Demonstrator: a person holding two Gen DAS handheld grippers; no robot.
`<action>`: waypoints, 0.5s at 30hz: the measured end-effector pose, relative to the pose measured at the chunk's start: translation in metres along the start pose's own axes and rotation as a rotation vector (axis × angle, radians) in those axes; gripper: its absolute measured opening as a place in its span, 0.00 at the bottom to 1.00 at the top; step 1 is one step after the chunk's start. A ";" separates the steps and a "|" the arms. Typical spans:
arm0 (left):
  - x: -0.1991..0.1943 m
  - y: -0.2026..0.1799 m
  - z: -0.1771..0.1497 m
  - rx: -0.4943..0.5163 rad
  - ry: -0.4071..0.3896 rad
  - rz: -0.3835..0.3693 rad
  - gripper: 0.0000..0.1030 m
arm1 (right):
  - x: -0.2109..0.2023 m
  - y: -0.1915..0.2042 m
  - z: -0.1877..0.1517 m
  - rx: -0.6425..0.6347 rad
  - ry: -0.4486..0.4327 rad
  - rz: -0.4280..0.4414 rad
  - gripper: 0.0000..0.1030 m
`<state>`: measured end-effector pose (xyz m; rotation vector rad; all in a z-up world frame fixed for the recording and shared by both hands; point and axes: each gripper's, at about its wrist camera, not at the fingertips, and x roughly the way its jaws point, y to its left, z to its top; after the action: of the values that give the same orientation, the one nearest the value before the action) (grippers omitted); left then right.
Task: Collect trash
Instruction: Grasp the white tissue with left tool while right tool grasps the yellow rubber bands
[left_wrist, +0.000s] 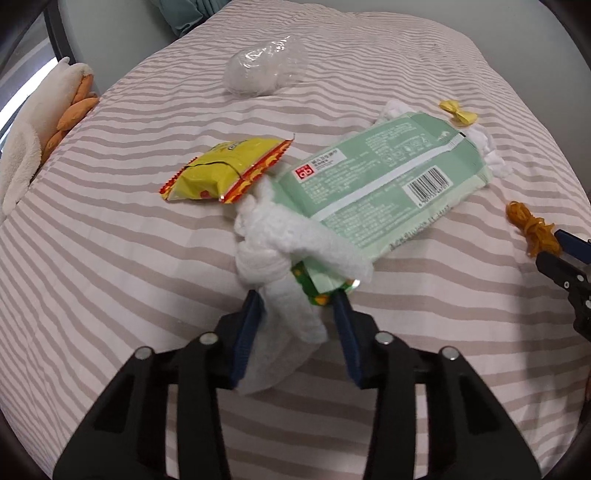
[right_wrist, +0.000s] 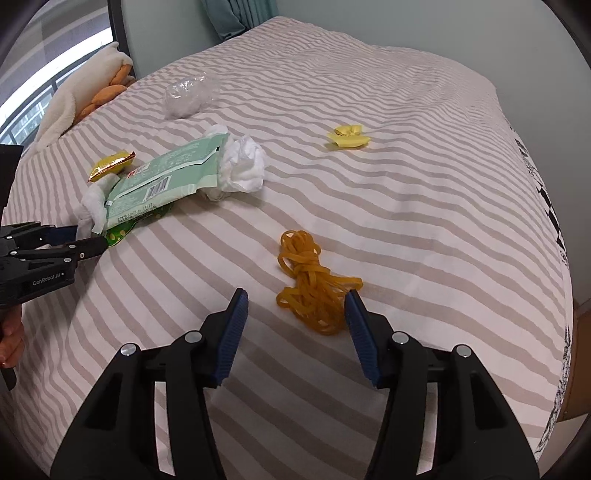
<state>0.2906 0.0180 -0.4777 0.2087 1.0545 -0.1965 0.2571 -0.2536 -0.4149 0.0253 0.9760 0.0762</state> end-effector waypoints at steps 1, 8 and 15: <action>0.000 -0.003 0.000 0.011 -0.003 -0.002 0.21 | 0.000 -0.001 0.000 0.006 -0.001 0.001 0.49; -0.025 -0.028 -0.001 0.066 -0.096 -0.028 0.05 | 0.000 0.001 0.002 -0.005 -0.012 -0.001 0.44; -0.057 -0.059 -0.005 0.111 -0.149 -0.123 0.05 | 0.000 0.004 0.004 -0.011 -0.017 0.011 0.41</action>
<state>0.2440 -0.0343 -0.4342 0.2260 0.9096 -0.3764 0.2603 -0.2494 -0.4118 0.0212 0.9587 0.0912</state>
